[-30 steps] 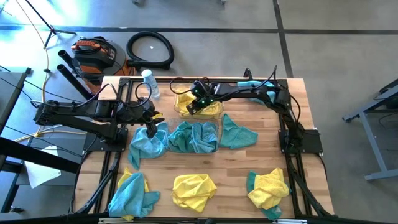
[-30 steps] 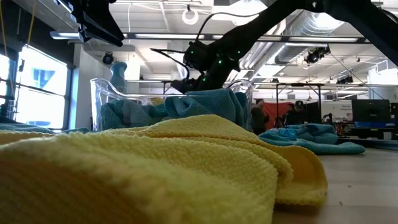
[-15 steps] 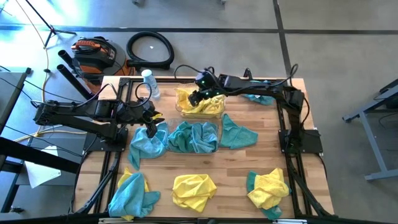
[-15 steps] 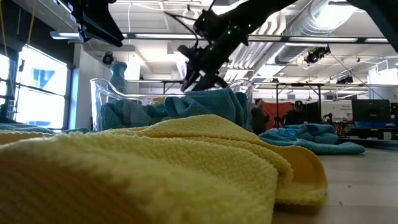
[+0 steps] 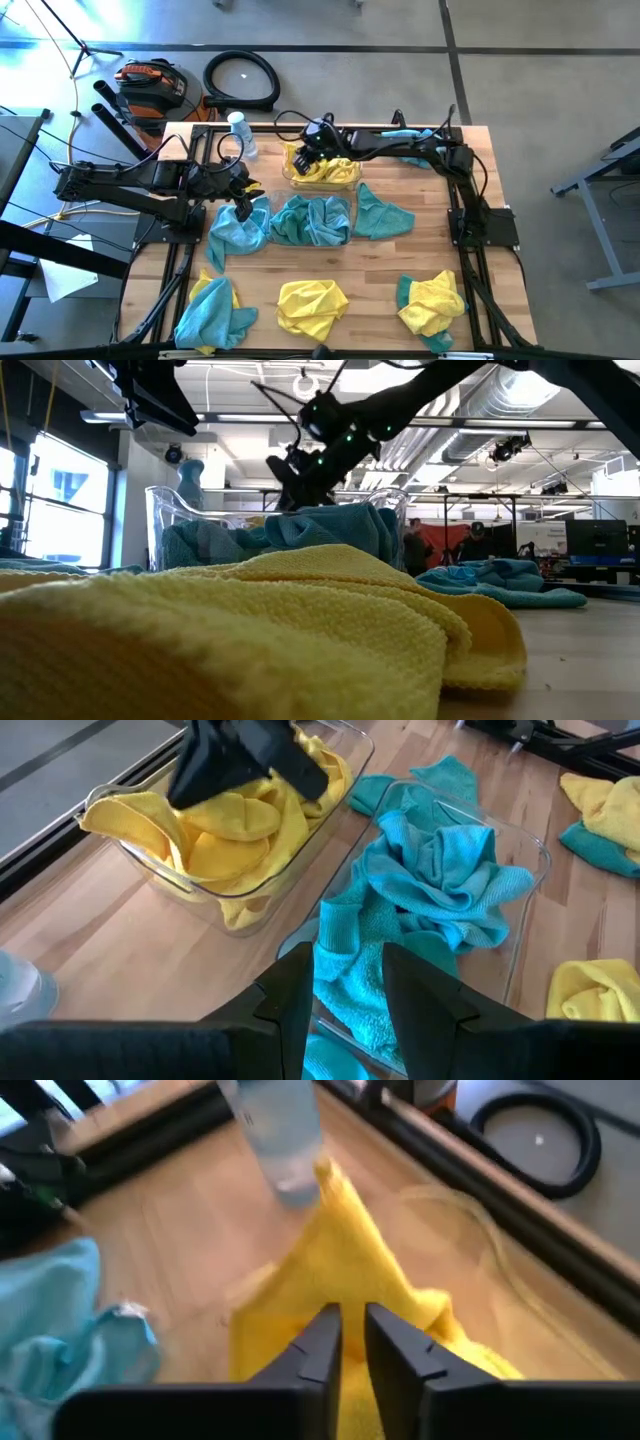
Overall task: Sort microfiber towel by color & place in baskets
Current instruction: Put the yellow microfiber cloth into the top transparent bin, then put the blue microfiber cloth into the bottom transparent bin
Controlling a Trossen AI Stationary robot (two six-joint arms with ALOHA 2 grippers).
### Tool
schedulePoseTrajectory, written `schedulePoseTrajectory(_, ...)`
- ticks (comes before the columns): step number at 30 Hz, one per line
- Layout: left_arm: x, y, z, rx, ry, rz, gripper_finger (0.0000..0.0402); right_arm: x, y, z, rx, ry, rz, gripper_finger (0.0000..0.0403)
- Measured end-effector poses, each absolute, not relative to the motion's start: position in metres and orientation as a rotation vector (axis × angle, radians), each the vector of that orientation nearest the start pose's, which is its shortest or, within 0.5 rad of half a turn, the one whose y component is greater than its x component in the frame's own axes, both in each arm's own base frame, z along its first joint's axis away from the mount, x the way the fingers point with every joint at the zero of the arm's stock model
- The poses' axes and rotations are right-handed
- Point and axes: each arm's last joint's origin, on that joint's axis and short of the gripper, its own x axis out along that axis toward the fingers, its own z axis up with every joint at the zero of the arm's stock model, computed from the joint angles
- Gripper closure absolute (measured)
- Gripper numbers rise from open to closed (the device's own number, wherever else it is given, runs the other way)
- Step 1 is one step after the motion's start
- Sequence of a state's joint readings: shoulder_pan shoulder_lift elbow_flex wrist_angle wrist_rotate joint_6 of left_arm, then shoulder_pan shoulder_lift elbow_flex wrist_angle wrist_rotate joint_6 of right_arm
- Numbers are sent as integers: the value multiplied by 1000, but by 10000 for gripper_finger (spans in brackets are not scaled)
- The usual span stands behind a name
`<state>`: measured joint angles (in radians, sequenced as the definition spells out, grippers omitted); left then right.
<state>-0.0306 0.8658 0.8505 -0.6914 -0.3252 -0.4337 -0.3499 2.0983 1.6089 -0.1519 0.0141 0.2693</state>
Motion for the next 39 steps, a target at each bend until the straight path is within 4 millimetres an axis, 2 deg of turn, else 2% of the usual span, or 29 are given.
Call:
schedulePoseTrajectory(3,167,4,299,-288,623,427,291,447,-166,199,362,620,-431,396)
schedulePoseTrajectory(12,167,4,299,-296,621,431,291,445,-168,159,360,803,-425,399)
schedulePoseTrajectory(18,167,4,299,-297,621,430,291,444,-167,159,370,812,-423,397)
schedulePoseTrajectory(24,167,4,299,-299,623,424,291,439,-165,190,385,747,-431,396)
schedulePoseTrajectory(31,167,4,299,-299,625,423,291,423,-159,243,448,650,-453,396)
schedulePoseTrajectory(35,167,4,299,-298,627,423,291,405,-148,270,523,665,-486,397)
schedulePoseTrajectory(39,167,4,298,-296,635,424,291,383,-123,288,531,724,-511,402)
